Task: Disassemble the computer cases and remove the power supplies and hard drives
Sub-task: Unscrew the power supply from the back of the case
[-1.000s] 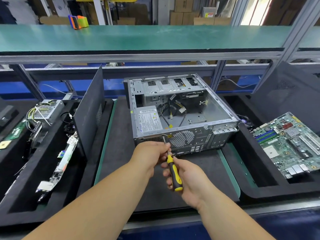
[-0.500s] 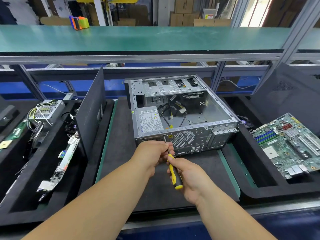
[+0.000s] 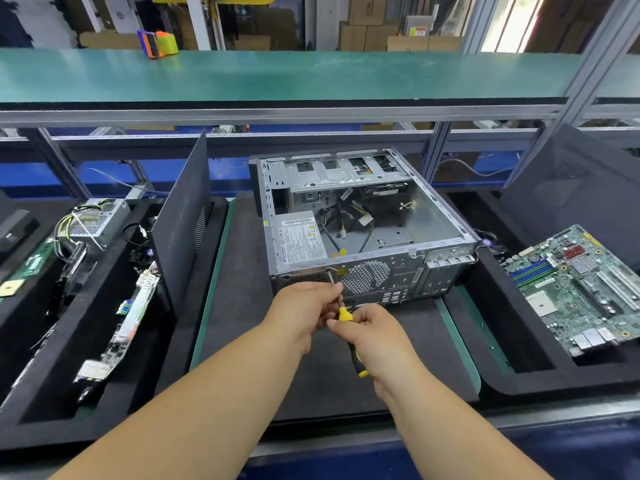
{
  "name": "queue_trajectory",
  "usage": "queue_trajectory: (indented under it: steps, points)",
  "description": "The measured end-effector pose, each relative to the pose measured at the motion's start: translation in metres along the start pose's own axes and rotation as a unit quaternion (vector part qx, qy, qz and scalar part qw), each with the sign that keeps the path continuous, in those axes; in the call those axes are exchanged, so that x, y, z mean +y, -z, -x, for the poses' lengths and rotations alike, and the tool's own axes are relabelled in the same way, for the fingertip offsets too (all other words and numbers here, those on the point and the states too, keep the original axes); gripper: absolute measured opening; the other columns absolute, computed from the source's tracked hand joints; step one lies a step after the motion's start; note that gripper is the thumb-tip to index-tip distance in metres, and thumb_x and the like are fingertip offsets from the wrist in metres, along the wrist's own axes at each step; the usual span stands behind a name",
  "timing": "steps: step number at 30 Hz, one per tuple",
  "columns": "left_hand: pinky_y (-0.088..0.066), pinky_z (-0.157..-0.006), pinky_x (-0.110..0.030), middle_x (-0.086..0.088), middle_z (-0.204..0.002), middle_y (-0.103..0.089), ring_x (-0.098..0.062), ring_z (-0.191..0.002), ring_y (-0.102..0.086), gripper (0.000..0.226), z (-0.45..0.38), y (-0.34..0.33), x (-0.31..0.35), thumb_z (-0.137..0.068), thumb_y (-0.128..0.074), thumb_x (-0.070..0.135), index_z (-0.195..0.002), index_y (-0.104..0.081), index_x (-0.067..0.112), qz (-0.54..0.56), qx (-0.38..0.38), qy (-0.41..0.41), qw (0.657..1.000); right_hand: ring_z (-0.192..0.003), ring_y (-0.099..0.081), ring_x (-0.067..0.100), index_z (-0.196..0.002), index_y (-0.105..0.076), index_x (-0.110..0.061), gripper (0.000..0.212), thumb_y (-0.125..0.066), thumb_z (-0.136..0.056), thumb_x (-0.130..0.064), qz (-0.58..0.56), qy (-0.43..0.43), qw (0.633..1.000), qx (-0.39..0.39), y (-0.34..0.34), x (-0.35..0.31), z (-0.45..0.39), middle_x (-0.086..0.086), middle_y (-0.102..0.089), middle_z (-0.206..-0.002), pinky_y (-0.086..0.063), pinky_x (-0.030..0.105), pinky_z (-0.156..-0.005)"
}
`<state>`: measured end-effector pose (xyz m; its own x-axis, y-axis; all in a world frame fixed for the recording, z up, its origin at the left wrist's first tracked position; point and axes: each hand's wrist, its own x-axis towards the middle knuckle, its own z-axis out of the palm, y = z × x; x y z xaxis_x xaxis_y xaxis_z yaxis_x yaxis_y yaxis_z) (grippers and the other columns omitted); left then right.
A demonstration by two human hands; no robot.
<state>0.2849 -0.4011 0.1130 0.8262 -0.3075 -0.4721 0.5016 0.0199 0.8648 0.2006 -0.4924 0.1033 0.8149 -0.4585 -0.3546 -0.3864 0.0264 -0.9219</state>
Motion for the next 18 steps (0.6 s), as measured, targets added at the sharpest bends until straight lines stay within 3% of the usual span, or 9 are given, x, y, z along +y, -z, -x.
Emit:
queue_trajectory:
  steps: [4, 8, 11, 13, 15, 17, 18]
  points:
    - [-0.049, -0.050, -0.019, -0.004, -0.067, -0.067, -0.010, -0.057, -0.060, 0.012, 0.000, 0.002, 0.000, -0.088, -0.070, 0.009, -0.076, -0.070, 0.008, -0.009, 0.000, -0.015, 1.000, -0.047, -0.050, 0.010, -0.088, -0.059, -0.015, 0.019, -0.073, -0.087, -0.029, -0.073, -0.047, 0.994, -0.072, 0.002, 0.001, 0.002, -0.005, -0.053, -0.058, -0.036, 0.023, -0.043]
    - [-0.053, -0.058, -0.020, -0.005, -0.069, -0.069, -0.012, -0.061, -0.063, 0.011, 0.006, 0.003, -0.002, -0.089, -0.070, 0.008, -0.078, -0.071, 0.006, -0.026, -0.017, -0.026, 0.999, -0.050, -0.049, 0.011, -0.096, -0.065, -0.008, 0.019, -0.067, -0.092, -0.026, -0.075, -0.032, 0.992, -0.098, 0.004, 0.005, 0.004, -0.003, -0.057, -0.063, -0.038, 0.027, -0.049]
    - [-0.057, -0.070, -0.030, 0.000, -0.072, -0.072, -0.014, -0.067, -0.068, 0.017, 0.011, 0.009, 0.002, -0.092, -0.066, 0.022, -0.080, -0.073, 0.013, -0.176, 0.002, -0.100, 0.979, -0.053, -0.051, 0.011, -0.089, -0.063, -0.015, 0.013, -0.062, -0.094, -0.026, -0.027, -0.006, 0.995, -0.091, 0.006, 0.007, 0.007, -0.003, -0.059, -0.066, -0.040, 0.029, -0.052]
    - [-0.054, -0.068, -0.030, 0.007, -0.069, -0.071, -0.012, -0.068, -0.068, 0.021, 0.013, 0.018, 0.012, -0.093, -0.061, 0.032, -0.079, -0.072, 0.022, -0.342, 0.072, -0.219, 0.911, -0.055, -0.051, 0.011, -0.084, -0.061, -0.019, 0.013, -0.058, -0.096, -0.024, -0.022, 0.009, 0.997, -0.071, 0.011, 0.005, 0.004, -0.003, -0.058, -0.067, -0.039, 0.029, -0.053]
    - [-0.048, -0.066, -0.028, 0.009, -0.069, -0.066, -0.009, -0.070, -0.060, 0.016, 0.014, 0.028, 0.031, -0.092, -0.059, 0.031, -0.082, -0.069, 0.025, -0.446, 0.131, -0.370, 0.805, -0.055, -0.050, 0.012, -0.086, -0.061, -0.017, 0.014, -0.055, -0.097, -0.021, -0.006, 0.034, 0.998, -0.046, 0.016, -0.001, -0.004, -0.003, -0.057, -0.068, -0.038, 0.026, -0.055]
    - [-0.048, -0.077, -0.031, 0.010, -0.084, -0.065, -0.010, -0.083, -0.056, 0.011, 0.004, 0.036, 0.051, -0.092, -0.058, 0.026, -0.096, -0.068, 0.026, -0.494, 0.119, -0.459, 0.729, -0.054, -0.046, 0.010, -0.084, -0.060, -0.018, 0.014, -0.055, -0.096, -0.022, 0.030, 0.068, 0.997, -0.025, 0.022, -0.013, -0.014, -0.004, -0.055, -0.063, -0.038, 0.026, -0.057]
    - [-0.046, -0.088, -0.032, 0.006, -0.099, -0.065, -0.014, -0.097, -0.056, 0.019, -0.006, 0.037, 0.061, -0.094, -0.057, 0.025, -0.110, -0.066, 0.023, -0.518, 0.105, -0.461, 0.713, -0.052, -0.045, 0.008, -0.082, -0.059, -0.021, 0.013, -0.057, -0.095, -0.023, 0.052, 0.088, 0.995, -0.017, 0.024, -0.019, -0.019, -0.008, -0.053, -0.058, -0.038, 0.024, -0.056]
